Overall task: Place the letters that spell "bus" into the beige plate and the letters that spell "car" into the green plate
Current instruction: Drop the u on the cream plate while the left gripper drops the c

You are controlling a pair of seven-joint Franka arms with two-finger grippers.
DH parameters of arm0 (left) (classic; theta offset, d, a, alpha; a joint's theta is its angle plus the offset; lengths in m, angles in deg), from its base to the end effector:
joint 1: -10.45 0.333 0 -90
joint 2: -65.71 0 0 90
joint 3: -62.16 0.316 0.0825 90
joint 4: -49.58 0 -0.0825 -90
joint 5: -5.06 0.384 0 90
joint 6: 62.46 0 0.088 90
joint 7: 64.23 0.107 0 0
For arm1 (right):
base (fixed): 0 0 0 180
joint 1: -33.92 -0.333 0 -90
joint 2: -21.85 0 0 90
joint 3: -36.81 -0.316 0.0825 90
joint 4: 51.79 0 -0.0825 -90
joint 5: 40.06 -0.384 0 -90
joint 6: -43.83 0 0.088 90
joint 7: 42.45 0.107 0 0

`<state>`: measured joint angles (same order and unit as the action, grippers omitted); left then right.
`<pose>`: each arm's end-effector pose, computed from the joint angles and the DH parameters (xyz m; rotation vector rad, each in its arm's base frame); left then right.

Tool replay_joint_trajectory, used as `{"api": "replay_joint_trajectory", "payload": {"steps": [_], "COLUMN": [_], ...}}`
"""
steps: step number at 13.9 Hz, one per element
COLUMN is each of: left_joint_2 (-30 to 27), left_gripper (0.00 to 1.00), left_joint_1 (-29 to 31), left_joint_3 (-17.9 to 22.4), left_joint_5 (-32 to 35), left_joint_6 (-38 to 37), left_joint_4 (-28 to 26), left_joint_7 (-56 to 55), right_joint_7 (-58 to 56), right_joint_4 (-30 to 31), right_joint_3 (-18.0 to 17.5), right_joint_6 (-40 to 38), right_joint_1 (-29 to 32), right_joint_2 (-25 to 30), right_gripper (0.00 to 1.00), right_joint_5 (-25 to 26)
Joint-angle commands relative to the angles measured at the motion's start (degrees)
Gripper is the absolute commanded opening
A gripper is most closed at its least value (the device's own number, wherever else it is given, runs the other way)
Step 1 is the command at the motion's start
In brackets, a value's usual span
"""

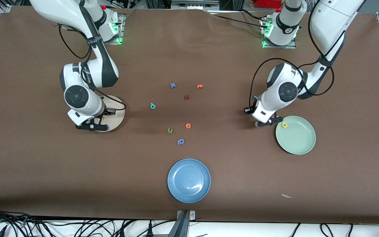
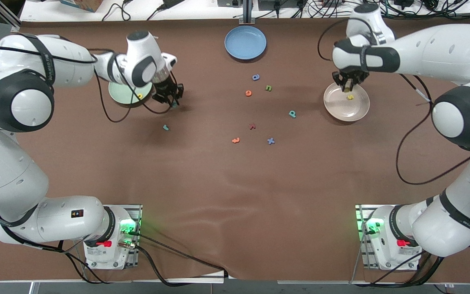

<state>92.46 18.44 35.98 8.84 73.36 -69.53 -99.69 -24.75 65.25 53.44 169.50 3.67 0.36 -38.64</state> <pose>0.5456 -0.1781 0.2122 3.0126 0.4262 -0.2789 0.5556 0.1358 0.2486 2.9534 -0.0687 -0.2495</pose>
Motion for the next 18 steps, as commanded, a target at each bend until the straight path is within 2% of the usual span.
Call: {"api": "replay_joint_trajectory", "payload": {"steps": [1, 4, 6, 7, 8, 11, 13, 14, 15, 16, 18], "left_joint_2": [0.0, 0.8, 1.4, 1.6, 2.3, 6.7, 8.0, 8.2, 8.2, 8.0, 6.6], "left_gripper": [0.2, 0.2, 0.21, 0.21, 0.21, 0.24, 0.36, 0.49, 0.8, 1.0, 1.0], "left_joint_1": [4.0, 10.0, 14.6, 15.8, 16.0, 16.0, 15.7, 15.6, 15.6, 15.7, 15.7], "left_joint_3": [-0.1, 0.0, 0.6, 1.4, 2.4, 3.1, 3.0, 3.0, 3.0, 3.0, 2.5], "left_joint_5": [-0.4, -0.4, -0.3, 0.7, 3.2, 10.4, 11.0, 11.0, 11.0, 11.0, 10.5], "left_joint_6": [-10.5, -16.0, -16.1, -16.0, -16.0, -15.8, -15.8, -15.8, -15.8, -15.8, -16.3], "left_joint_4": [8.8, 13.5, 14.3, 14.3, 14.7, 17.0, 18.5, 18.6, 18.3, 18.1, 17.4], "left_joint_7": [5.9, 15.8, 24.0, 26.9, 28.4, 28.1, 27.0, 26.5, 26.2, 25.9, 24.5], "right_joint_7": [-0.5, -0.2, 0.0, 0.1, 0.0, 0.7, 1.4, 2.7, 5.0, 8.0, 18.5], "right_joint_4": [9.4, 9.4, 9.5, 9.4, 9.4, 7.4, 3.5, 2.1, 1.2, -0.1, -2.8], "right_joint_3": [0.9, 0.9, 0.9, 0.9, 0.9, -0.3, -1.6, -2.7, -4.3, -6.2, -9.0], "right_joint_6": [6.3, 7.1, 7.0, 6.9, 6.9, 4.7, 0.6, -0.6, -0.3, -0.1, 0.8], "right_joint_1": [-0.3, 0.4, 0.8, 1.2, 1.6, 1.5, 1.2, 1.1, 0.9, 0.8, -0.6], "right_joint_2": [3.9, 2.0, 1.3, 0.9, 0.6, 2.1, 2.1, 1.9, 1.6, 1.4, 0.1], "right_gripper": [0.12, 0.16, 0.3, 0.6, 1.0, 1.0, 1.0, 1.0, 1.0, 1.0, 1.0], "right_joint_5": [0.0, 0.0, 0.0, 0.0, 0.0, -1.5, -6.3, -8.1, -8.8, -8.9, -8.9]}}
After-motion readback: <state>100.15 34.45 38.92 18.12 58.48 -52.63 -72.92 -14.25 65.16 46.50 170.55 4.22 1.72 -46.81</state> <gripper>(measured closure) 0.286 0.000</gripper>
